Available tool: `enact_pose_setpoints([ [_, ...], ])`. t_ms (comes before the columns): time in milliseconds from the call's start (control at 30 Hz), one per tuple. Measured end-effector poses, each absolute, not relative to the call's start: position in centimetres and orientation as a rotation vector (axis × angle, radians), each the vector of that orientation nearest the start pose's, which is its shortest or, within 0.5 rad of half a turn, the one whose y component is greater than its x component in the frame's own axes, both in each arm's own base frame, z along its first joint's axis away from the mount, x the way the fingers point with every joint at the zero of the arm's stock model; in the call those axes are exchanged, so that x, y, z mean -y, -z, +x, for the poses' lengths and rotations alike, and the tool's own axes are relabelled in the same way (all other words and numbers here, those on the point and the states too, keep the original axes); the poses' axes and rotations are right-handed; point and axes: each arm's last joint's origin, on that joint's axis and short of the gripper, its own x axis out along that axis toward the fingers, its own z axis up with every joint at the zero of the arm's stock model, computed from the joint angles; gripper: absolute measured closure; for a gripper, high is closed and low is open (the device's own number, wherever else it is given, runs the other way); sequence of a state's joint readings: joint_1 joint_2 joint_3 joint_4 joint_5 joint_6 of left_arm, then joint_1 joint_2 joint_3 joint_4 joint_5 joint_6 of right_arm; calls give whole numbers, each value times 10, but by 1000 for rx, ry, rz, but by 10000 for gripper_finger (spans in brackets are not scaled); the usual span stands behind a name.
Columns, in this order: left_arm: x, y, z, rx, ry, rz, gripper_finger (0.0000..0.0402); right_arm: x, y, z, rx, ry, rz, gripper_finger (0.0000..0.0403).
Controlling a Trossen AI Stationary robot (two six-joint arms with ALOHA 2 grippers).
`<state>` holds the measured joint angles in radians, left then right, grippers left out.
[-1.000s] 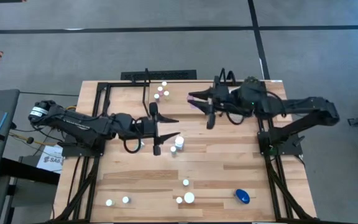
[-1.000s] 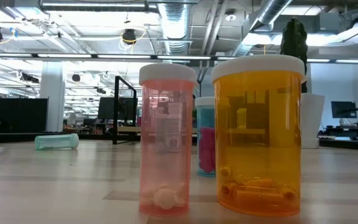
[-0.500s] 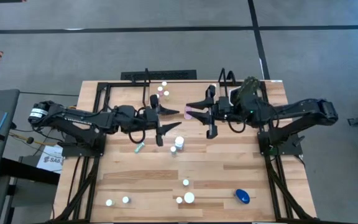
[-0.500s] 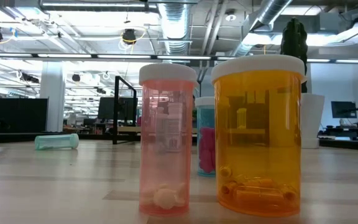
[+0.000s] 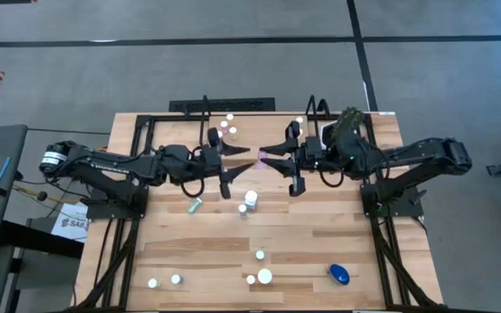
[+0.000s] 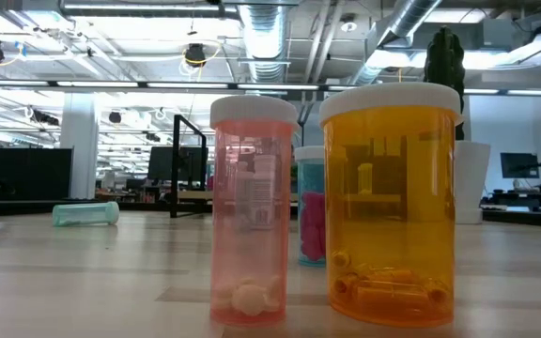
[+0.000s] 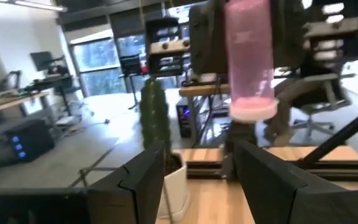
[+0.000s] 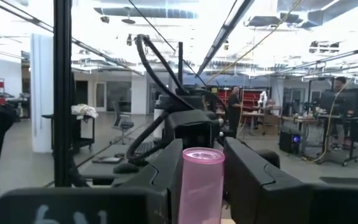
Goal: Pick and place medicine bottles onto shelf by color
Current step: Put the pink pill bottle on the shelf
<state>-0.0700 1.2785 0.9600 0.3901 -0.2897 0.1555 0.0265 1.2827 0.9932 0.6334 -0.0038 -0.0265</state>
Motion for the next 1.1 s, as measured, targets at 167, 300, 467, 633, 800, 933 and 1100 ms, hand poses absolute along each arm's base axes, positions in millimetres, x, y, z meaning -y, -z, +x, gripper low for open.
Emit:
enact_pose_setpoints([
  [167, 14, -347, 291, 97, -77, 162, 221, -9, -378, 287, 362, -31, -22, 289],
  [300, 12, -347, 291, 102, -21, 159, 221, -10, -382, 286, 408, -31, -21, 289],
  [467, 5, -354, 290, 177, -59, 170, 212, -12, -392, 281, 515, -44, -23, 289],
  [633, 3, -366, 287, 304, -67, 167, 182, -19, -392, 286, 613, -69, -53, 289],
  [800, 4, -370, 286, 350, -22, 173, 150, -22, -394, 297, 723, -56, -102, 289],
  [933, 5, -371, 286, 362, 20, 165, 130, -23, -393, 318, 728, -46, -121, 289],
  [1100, 6, -372, 285, 380, 30, 154, 116, -22, -391, 341, 715, -27, -159, 289],
])
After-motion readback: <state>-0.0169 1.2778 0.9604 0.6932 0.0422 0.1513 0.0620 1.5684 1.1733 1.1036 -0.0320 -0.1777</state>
